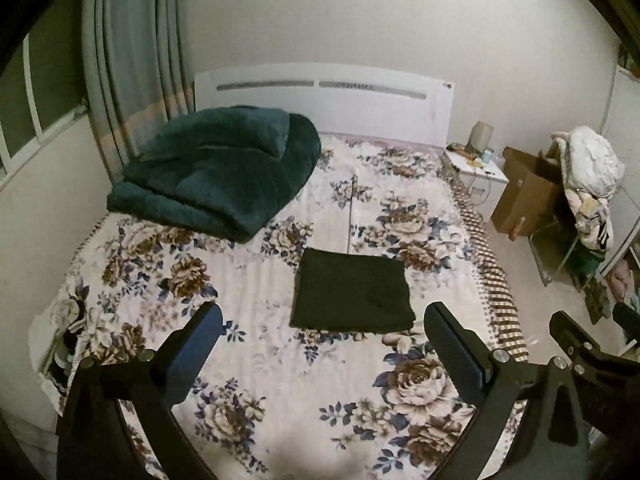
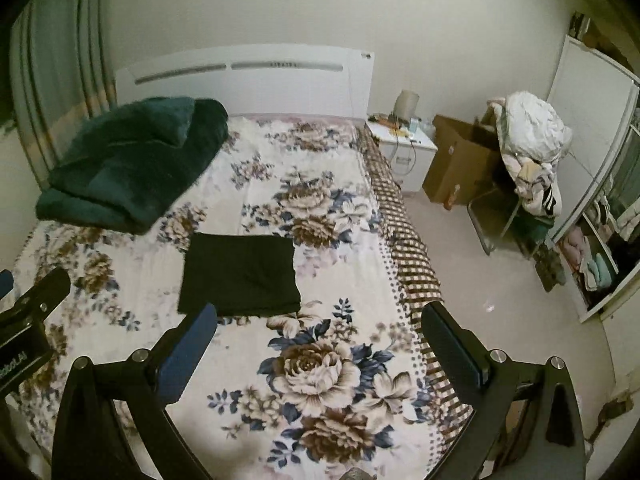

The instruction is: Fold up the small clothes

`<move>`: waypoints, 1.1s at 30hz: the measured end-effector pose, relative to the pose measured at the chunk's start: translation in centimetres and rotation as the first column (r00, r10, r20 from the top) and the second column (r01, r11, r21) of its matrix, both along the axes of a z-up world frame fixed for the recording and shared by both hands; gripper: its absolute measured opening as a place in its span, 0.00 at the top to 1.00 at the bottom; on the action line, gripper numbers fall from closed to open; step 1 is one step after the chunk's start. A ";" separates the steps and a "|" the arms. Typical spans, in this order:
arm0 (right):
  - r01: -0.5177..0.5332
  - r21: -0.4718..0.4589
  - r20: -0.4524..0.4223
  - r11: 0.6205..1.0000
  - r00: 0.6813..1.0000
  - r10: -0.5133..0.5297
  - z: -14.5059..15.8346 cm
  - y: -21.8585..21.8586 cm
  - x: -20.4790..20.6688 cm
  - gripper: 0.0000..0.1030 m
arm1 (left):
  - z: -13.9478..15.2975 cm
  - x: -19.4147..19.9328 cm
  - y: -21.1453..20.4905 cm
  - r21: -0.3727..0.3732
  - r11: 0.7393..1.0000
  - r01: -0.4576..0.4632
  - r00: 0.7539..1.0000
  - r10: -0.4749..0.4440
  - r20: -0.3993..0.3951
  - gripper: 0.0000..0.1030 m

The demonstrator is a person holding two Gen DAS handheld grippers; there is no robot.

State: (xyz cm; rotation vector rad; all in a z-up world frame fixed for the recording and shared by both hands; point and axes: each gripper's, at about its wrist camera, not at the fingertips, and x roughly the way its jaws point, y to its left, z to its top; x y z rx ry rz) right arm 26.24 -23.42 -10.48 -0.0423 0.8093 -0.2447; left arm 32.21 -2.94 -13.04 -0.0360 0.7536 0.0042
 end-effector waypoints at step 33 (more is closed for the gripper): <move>-0.074 0.030 0.073 0.997 0.995 0.071 15.2 -0.3 -14.4 0.00 | 10.2 -12.5 -1.4 0.025 1.000 -0.009 0.999 0.009 0.031 0.00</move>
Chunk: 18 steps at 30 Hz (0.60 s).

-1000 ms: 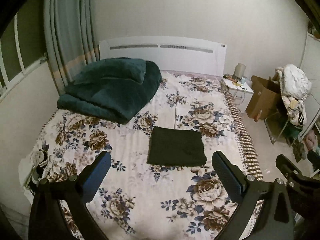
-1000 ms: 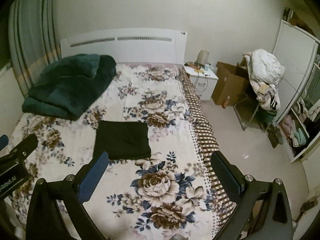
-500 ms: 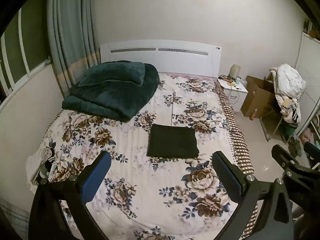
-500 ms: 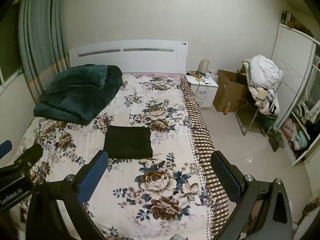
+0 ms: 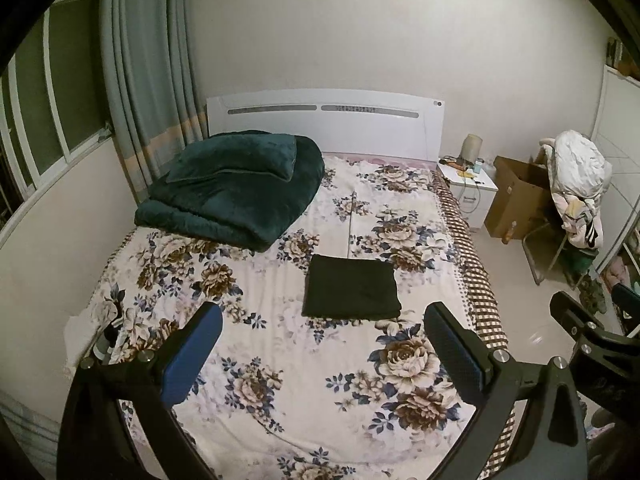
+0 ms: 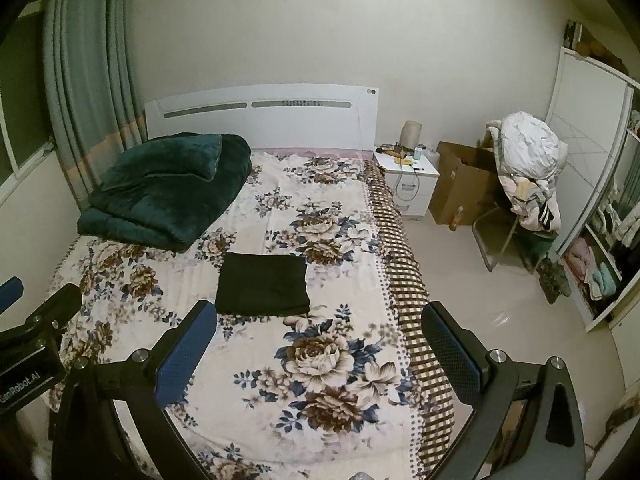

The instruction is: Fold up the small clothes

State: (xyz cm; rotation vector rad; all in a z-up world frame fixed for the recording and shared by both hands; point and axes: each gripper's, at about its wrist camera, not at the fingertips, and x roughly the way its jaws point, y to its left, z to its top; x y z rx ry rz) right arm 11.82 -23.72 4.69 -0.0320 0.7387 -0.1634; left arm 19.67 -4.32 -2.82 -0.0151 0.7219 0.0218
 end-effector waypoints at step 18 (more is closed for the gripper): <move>-0.037 -0.003 -0.003 0.999 0.999 0.037 1.5 0.2 0.2 0.00 | 0.8 -0.3 0.2 0.000 1.000 -0.001 1.000 0.001 0.000 0.00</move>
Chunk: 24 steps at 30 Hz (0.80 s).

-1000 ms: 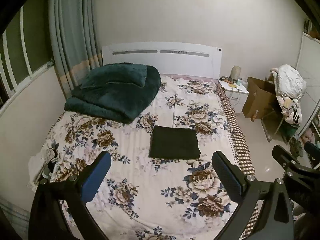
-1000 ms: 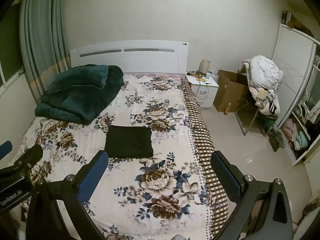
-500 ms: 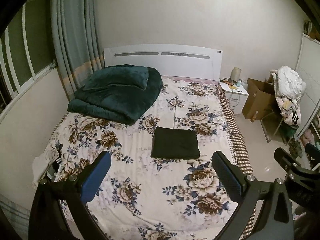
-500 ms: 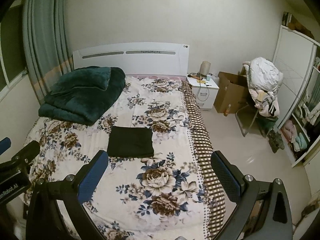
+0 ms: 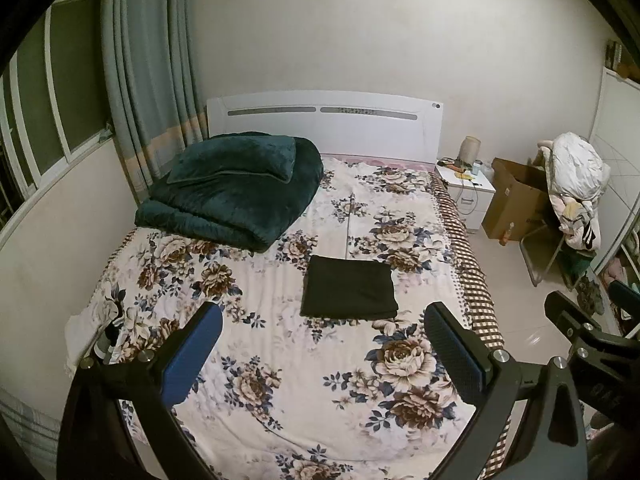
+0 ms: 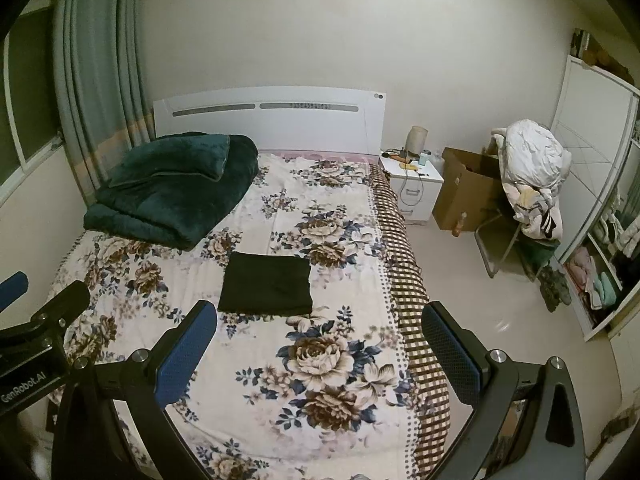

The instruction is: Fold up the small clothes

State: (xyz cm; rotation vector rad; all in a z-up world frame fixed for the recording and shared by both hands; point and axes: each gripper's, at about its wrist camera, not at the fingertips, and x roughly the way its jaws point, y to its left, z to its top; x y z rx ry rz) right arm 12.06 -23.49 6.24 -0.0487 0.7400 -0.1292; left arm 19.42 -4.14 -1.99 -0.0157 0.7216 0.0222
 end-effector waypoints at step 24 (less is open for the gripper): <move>0.004 -0.008 0.024 1.000 1.000 -0.004 1.2 0.5 -0.6 0.00 | 1.9 0.1 -1.3 -0.004 1.000 -0.003 1.000 0.003 0.012 0.00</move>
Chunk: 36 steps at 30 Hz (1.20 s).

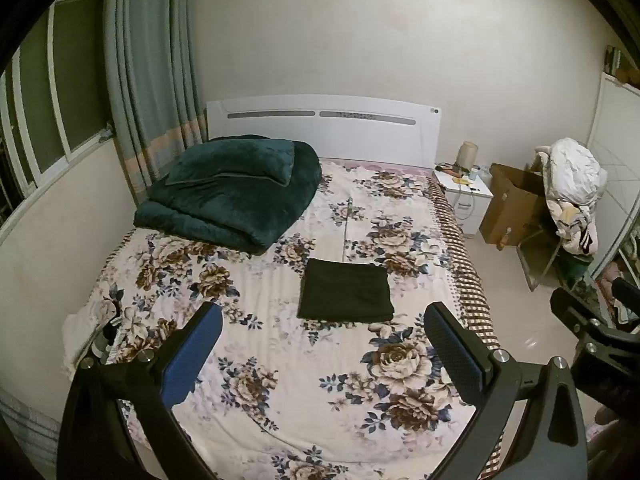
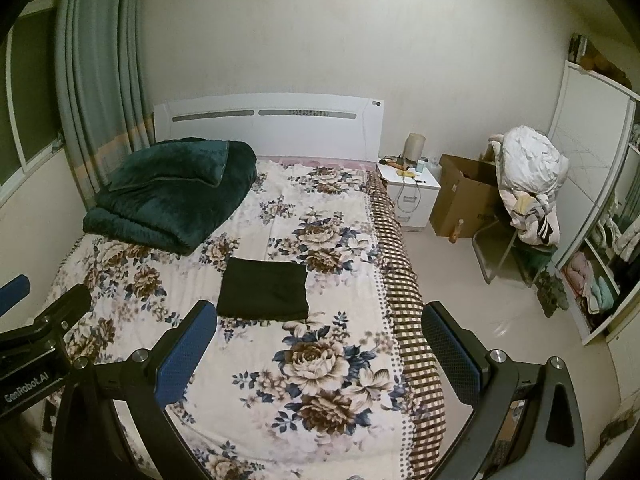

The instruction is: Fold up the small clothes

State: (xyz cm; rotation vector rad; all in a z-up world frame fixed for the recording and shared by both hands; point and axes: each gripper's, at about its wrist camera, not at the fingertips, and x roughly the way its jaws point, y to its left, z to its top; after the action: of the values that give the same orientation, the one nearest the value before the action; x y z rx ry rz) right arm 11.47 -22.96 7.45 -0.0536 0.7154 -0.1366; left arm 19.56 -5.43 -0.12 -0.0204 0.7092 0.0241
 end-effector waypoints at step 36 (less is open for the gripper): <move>0.003 0.002 0.010 1.000 1.000 -0.003 -0.1 0.1 -1.2 0.00 | -0.2 -1.3 -0.3 -0.013 1.000 -0.012 1.000 0.012 0.014 0.00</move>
State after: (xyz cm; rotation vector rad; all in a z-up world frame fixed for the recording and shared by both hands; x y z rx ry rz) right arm 10.24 -22.91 7.32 -0.0503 0.7053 -0.1389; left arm 18.26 -5.69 -0.32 -0.0370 0.6951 0.0311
